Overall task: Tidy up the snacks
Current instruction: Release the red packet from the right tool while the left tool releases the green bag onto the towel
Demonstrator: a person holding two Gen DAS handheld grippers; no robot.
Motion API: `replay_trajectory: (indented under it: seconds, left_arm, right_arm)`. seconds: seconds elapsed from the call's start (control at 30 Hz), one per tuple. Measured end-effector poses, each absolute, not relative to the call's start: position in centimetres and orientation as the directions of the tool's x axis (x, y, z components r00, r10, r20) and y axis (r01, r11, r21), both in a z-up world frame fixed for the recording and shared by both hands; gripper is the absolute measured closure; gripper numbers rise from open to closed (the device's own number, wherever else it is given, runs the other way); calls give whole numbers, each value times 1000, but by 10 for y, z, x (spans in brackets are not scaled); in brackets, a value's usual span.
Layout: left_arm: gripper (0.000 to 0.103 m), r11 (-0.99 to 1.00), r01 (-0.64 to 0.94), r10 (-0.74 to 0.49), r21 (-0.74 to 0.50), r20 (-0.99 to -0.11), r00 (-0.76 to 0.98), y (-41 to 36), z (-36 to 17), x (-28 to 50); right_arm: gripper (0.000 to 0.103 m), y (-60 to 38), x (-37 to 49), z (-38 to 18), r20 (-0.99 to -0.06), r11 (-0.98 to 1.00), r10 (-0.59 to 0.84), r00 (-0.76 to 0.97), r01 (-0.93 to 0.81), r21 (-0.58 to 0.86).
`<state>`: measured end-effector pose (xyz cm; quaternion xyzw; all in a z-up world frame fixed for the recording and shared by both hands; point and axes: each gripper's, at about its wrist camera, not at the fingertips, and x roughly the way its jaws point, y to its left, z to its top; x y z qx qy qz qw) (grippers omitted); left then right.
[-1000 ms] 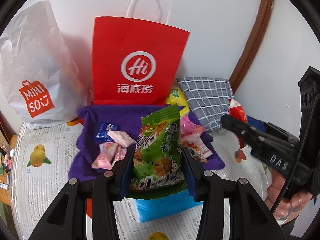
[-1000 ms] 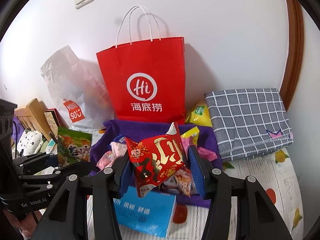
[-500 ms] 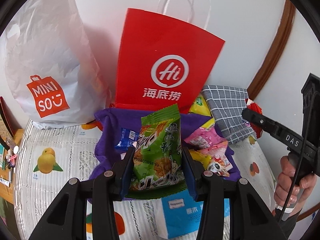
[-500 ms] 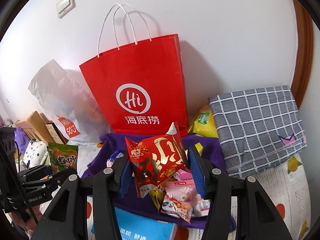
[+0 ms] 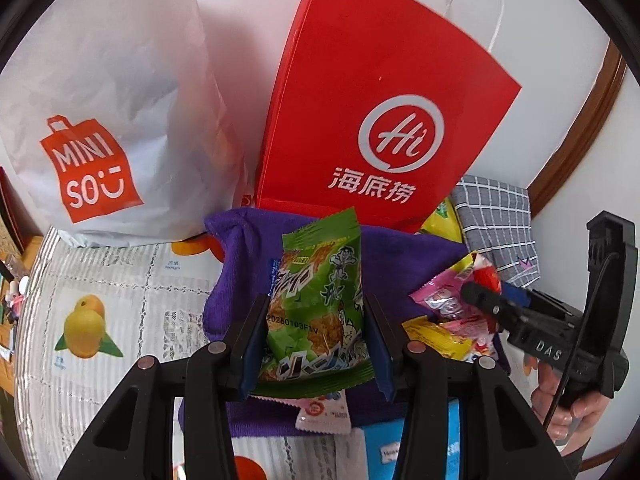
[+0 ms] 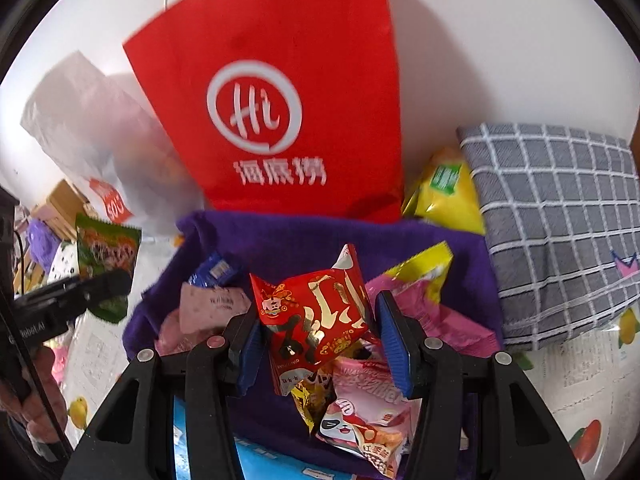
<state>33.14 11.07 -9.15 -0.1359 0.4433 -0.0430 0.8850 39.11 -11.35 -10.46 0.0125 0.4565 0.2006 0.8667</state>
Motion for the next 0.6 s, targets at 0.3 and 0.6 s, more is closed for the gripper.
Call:
replay_trajectory:
  seconds: [0.3,0.6]
  left_arm:
    - [60,961,-84,-173,-262,-811,558,113,-119,343]
    - [60,949,-103,-204,-298,-829,521,110,-138,355]
  right_arm:
    - [48,-105,399,-128,-825,917,356,439,-335,217]
    - [41,-107,396,-119,-822,907,360,442,-371,198]
